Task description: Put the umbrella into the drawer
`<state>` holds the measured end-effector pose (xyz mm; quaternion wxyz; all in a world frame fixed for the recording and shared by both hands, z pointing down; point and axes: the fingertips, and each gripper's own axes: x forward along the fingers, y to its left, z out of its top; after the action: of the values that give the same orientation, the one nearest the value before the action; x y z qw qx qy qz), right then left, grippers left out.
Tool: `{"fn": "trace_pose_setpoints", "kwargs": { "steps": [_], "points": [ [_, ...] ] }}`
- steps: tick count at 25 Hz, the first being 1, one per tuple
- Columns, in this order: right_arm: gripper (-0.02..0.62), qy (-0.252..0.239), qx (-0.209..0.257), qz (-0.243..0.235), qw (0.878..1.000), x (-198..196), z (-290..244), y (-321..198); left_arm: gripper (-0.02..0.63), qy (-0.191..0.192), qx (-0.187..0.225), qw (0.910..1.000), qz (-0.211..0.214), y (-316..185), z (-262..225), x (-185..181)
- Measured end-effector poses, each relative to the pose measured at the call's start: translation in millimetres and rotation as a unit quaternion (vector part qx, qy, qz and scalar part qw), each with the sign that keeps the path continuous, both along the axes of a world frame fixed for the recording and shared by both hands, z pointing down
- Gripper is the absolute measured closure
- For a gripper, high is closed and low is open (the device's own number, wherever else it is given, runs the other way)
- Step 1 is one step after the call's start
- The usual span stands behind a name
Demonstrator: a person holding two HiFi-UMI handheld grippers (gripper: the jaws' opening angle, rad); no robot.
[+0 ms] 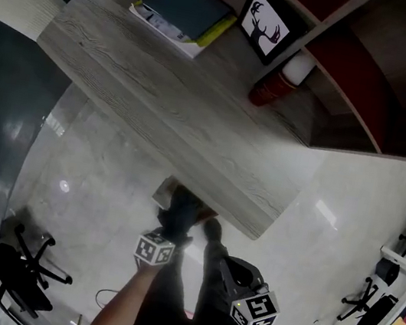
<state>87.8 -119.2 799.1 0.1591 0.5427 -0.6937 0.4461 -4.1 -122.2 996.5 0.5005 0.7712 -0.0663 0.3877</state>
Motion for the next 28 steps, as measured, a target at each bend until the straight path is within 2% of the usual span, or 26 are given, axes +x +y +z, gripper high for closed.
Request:
{"fn": "trace_pose_setpoints", "kwargs": {
  "steps": [5, 14, 18, 24, 28],
  "points": [
    [0.591, -0.005, -0.002, 0.004, 1.000, 3, 11, -2, 0.377, -0.012, -0.004, 0.9999, 0.001, -6, 25, 12],
    [0.591, -0.011, -0.014, 0.015, 1.000, 3, 33, 4, 0.374, -0.016, 0.013, 0.9994, -0.027, -25, 55, 38],
    [0.591, -0.008, -0.021, 0.018, 1.000, 3, 39, 8, 0.370, -0.019, 0.035, 0.9981, -0.047, -36, 62, 47],
    [0.591, -0.005, -0.022, 0.022, 0.999, 3, 41, 9, 0.334, -0.064, 0.092, 0.9922, -0.054, -41, 70, 45],
    [0.591, -0.003, -0.019, 0.025, 0.999, 3, 37, 8, 0.311, -0.059, 0.122, 0.9892, -0.056, -53, 60, 44]
  ]
}}
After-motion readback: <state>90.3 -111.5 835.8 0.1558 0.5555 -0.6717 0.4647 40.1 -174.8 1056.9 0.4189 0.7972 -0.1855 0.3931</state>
